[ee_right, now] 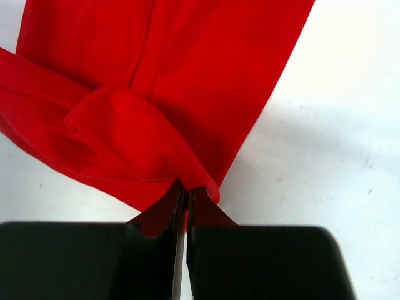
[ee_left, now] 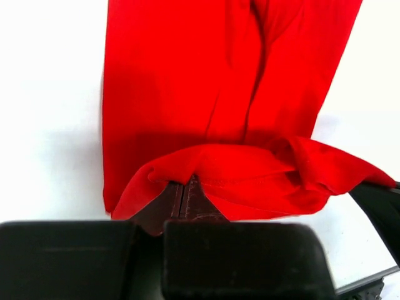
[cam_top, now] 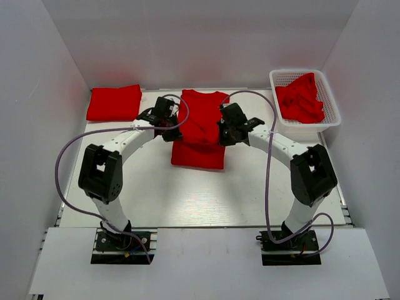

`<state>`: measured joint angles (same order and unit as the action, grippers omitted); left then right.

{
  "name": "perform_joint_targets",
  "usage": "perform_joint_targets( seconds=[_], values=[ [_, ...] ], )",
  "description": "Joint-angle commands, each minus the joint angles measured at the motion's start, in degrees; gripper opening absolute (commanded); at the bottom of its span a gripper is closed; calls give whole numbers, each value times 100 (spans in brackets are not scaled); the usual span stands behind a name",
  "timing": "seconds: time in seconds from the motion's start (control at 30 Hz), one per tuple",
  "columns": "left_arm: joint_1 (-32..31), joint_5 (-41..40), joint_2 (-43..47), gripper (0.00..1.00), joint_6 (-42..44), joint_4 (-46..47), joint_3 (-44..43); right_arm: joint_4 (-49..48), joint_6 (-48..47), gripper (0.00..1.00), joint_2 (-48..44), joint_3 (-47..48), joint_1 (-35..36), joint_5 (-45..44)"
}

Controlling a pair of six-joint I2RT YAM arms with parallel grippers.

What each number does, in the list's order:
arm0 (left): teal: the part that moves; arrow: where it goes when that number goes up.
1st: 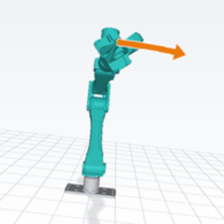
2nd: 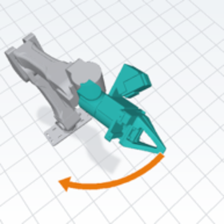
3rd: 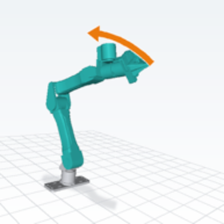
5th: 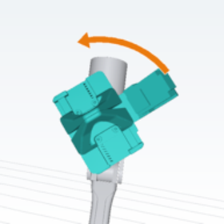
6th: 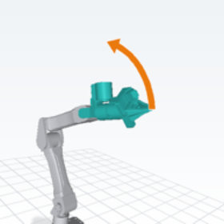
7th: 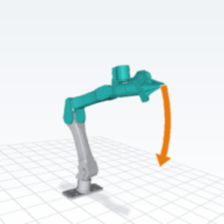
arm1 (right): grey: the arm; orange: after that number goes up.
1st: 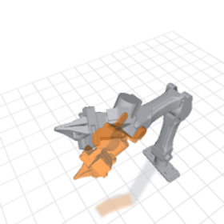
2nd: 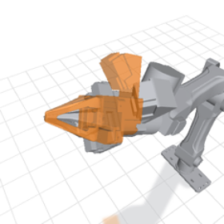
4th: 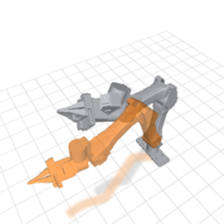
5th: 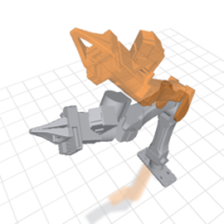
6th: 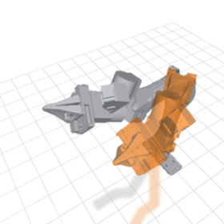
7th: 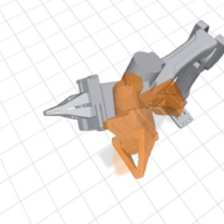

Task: Fold and stack the t-shirts
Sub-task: Fold the folded rectangular tshirt in 1/3 of the way

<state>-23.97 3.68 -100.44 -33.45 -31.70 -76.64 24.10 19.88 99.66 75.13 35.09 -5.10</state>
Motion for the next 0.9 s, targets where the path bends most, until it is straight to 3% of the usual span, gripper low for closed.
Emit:
perform_joint_targets(
  seconds=[0.0, 0.17, 0.87],
  values=[
    [137, 221, -212, 0, 243, 121, -499, 60, -282, 0, 168, 475, -160, 220],
    [304, 326, -669, 0, 392, 121, -922, 165, -362, 0, 589, 845, -354, 369],
    [630, 1108, -1662, 0, 506, 1060, -1335, -344, -257, 0, 1873, 1662, -881, 783]
  ],
)
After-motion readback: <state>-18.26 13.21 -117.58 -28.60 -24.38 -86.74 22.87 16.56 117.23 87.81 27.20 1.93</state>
